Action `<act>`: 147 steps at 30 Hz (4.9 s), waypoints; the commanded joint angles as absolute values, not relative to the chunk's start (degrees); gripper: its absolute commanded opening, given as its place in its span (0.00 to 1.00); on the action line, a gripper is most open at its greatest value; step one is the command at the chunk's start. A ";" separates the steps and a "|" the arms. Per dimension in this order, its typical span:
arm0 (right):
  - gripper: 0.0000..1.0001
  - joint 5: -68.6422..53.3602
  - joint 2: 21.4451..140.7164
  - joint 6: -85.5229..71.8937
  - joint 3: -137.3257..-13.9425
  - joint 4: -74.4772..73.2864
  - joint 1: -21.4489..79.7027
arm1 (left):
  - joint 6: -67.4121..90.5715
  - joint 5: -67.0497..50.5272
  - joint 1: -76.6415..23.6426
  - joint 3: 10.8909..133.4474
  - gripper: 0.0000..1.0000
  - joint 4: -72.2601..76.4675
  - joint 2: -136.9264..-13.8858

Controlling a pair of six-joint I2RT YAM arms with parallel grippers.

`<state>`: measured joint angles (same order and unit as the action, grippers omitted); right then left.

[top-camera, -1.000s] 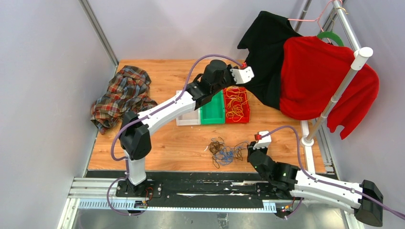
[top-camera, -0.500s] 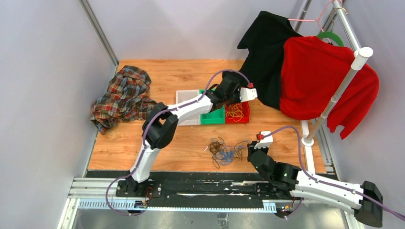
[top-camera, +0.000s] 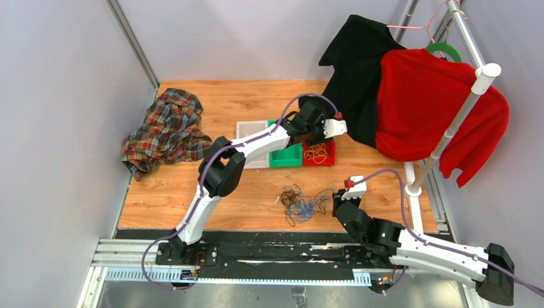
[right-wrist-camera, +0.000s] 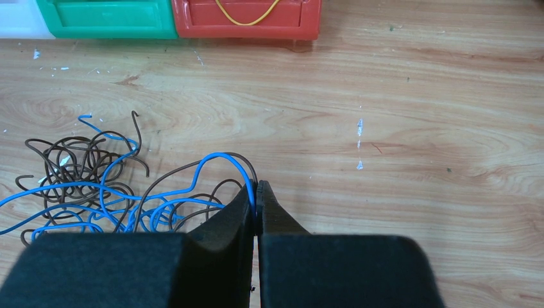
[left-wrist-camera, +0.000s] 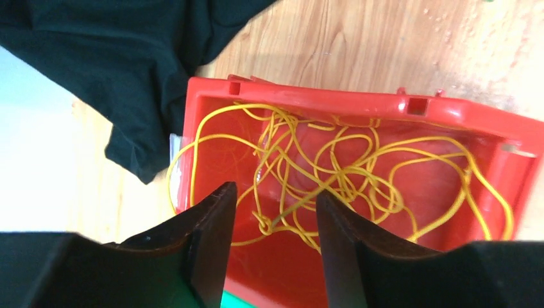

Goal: Untangle the cables

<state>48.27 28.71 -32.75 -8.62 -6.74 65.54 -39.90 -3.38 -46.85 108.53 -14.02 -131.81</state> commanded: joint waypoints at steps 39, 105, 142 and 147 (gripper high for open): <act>0.01 23.22 41.26 -14.90 -20.58 19.32 63.46 | -27.31 -43.19 -48.87 84.36 0.49 -40.78 -94.13; 0.54 19.54 57.15 -14.23 -33.52 31.03 56.95 | -22.38 -31.69 -48.52 99.00 0.01 -52.90 -77.87; 0.47 23.42 72.79 -25.90 -14.13 43.91 62.28 | -28.13 -9.35 -49.04 129.22 0.00 -36.35 -85.85; 0.48 26.18 62.24 -28.02 -11.32 36.03 62.73 | -30.25 -5.19 -48.89 117.60 0.00 -32.73 -85.14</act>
